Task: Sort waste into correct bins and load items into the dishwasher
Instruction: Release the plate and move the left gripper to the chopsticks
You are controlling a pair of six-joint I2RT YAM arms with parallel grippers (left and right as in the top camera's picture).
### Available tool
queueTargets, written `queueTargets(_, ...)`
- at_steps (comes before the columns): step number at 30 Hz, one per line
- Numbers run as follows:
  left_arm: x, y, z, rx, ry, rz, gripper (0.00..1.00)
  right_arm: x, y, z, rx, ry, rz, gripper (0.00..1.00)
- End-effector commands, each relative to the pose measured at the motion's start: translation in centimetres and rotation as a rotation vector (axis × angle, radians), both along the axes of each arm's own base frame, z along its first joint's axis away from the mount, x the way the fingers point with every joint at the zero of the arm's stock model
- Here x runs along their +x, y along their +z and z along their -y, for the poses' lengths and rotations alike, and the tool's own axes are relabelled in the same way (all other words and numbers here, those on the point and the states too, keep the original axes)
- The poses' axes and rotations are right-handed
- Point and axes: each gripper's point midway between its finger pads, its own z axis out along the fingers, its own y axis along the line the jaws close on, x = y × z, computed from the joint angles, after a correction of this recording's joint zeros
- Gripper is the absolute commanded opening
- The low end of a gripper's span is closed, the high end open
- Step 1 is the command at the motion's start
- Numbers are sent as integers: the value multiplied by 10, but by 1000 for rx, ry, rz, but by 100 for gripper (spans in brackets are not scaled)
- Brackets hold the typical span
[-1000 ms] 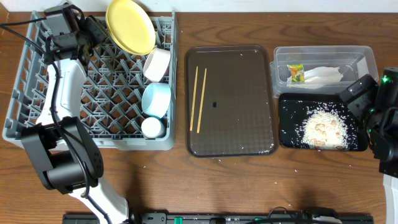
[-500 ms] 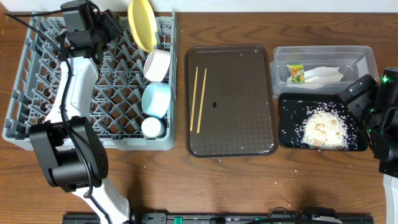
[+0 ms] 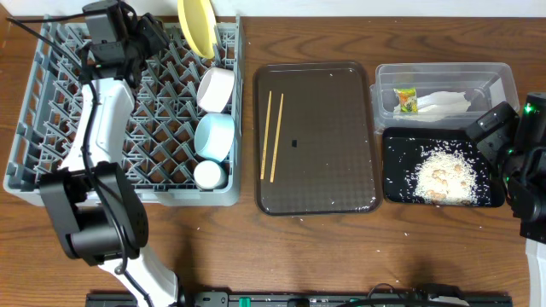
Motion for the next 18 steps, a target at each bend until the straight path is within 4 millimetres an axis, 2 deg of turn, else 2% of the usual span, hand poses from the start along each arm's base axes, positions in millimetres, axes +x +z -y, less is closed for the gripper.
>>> queueTargets(1, -15, 55, 3, 41, -23, 93, 59, 0, -1, 3, -15, -5, -11, 99)
queueTargets(7, -32, 81, 7, 47, -26, 113, 59, 0, -1, 3, -15, -5, -11, 99)
queueTargets(10, -41, 90, 16, 67, -52, 114, 59, 0, -1, 3, -15, -5, -11, 99)
queueTargets(15, -63, 100, 56, 134, -168, 89, 59, 0, -1, 3, -15, -5, -11, 99)
queueTargets(18, -83, 96, 86, 151, -250, 35, 59, 0, -1, 3, -15, -5, -11, 99)
